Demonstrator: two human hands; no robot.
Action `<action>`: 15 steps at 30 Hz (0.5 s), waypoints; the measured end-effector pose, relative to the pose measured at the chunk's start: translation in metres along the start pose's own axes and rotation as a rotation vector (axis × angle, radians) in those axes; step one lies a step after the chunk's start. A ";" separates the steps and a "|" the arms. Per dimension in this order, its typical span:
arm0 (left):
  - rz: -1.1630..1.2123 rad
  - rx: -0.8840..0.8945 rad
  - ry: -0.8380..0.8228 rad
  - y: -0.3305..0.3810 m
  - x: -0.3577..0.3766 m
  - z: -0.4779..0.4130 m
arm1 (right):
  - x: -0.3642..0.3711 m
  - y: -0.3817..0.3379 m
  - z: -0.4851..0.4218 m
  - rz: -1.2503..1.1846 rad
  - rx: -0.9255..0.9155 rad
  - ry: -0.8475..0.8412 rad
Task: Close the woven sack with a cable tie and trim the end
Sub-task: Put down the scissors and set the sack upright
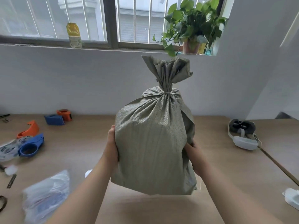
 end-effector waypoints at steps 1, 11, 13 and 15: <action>0.006 0.014 0.015 0.003 0.002 -0.011 | -0.002 -0.002 -0.014 -0.005 -0.020 -0.006; 0.011 0.119 0.114 -0.008 -0.006 -0.113 | -0.011 0.002 -0.132 0.019 -0.059 -0.065; 0.011 0.115 0.138 -0.014 -0.012 -0.128 | -0.010 0.008 -0.150 0.031 -0.060 -0.065; 0.006 0.113 0.142 -0.021 -0.017 -0.142 | -0.010 0.014 -0.166 0.036 -0.063 -0.067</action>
Point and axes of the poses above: each hand's wrist, its own z-axis away from the middle knuckle, its own x-axis out of the palm, y = z × x, the point moved 4 cm from there along -z, towards the middle knuckle, and after that the axes turned 8 degrees about -y, right-handed, at the moved point
